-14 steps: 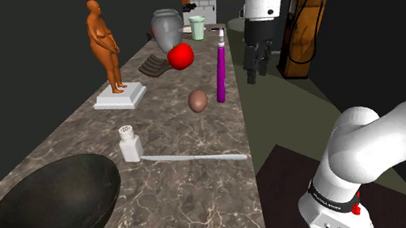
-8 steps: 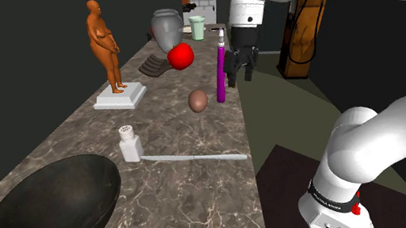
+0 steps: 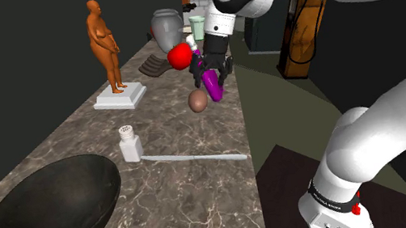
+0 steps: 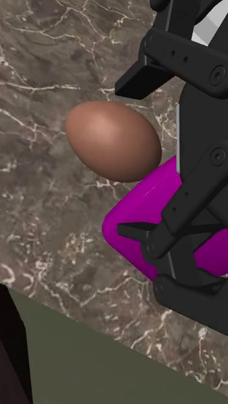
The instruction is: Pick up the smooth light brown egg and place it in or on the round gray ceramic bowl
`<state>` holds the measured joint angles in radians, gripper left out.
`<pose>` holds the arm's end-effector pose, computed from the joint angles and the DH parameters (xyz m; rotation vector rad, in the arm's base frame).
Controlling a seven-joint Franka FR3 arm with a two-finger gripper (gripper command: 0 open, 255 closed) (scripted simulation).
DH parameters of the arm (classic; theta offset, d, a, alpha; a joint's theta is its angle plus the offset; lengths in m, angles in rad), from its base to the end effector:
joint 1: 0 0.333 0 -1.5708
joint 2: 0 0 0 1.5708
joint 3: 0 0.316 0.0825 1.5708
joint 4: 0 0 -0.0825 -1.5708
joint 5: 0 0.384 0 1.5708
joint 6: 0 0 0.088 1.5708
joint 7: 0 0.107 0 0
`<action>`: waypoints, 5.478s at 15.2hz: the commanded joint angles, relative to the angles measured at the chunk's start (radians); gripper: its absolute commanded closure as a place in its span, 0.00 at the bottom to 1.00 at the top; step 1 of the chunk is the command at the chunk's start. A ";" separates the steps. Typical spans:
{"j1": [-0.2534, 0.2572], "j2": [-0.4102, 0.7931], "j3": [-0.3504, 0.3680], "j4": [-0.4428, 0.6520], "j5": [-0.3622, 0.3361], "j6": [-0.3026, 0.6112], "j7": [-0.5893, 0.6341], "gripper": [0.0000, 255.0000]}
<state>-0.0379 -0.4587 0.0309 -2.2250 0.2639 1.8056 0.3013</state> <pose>0.4197 0.0206 0.5582 -2.8455 0.5294 -0.0050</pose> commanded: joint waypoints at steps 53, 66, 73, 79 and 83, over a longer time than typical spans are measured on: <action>-0.003 0.125 0.018 0.310 0.023 -0.131 0.173 1.00; 0.039 0.139 0.098 0.423 0.033 -0.193 0.316 1.00; 0.095 0.163 0.222 0.447 0.040 -0.144 0.488 1.00; 0.141 0.228 0.334 0.513 0.019 -0.106 0.643 1.00; 0.174 0.298 0.411 0.583 -0.018 -0.085 0.755 1.00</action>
<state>0.1280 -0.1750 0.4250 -1.6505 0.2540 1.7104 1.0303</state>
